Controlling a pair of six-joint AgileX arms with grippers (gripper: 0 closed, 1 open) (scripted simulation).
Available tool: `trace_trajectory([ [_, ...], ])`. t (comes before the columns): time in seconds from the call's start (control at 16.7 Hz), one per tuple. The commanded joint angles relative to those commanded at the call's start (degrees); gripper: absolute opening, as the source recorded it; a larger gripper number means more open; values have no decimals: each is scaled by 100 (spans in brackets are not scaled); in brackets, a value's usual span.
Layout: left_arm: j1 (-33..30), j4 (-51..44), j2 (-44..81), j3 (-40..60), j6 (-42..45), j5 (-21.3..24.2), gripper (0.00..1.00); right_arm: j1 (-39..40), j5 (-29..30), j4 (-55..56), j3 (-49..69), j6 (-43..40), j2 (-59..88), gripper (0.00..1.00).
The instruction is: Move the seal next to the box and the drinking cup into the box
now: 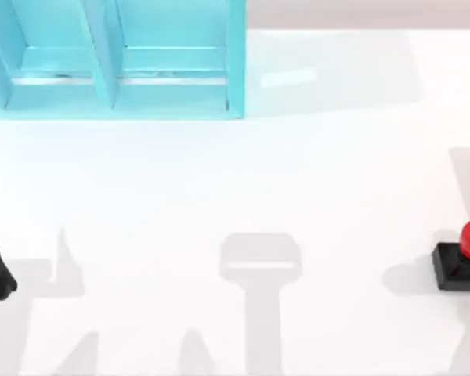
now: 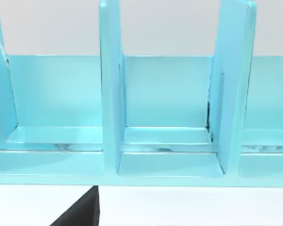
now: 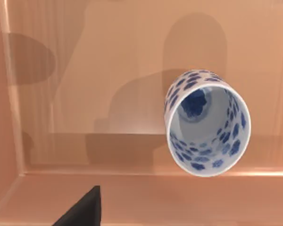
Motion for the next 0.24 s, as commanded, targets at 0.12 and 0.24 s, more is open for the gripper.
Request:
trace_trajectory([
  [0.12, 0, 0, 0, 0, 0, 0, 100, 0, 38, -275, 236, -11, -43, 100],
  [0.24, 0, 0, 0, 0, 0, 0, 100, 1, 57, -347, 303, -15, -55, 100],
])
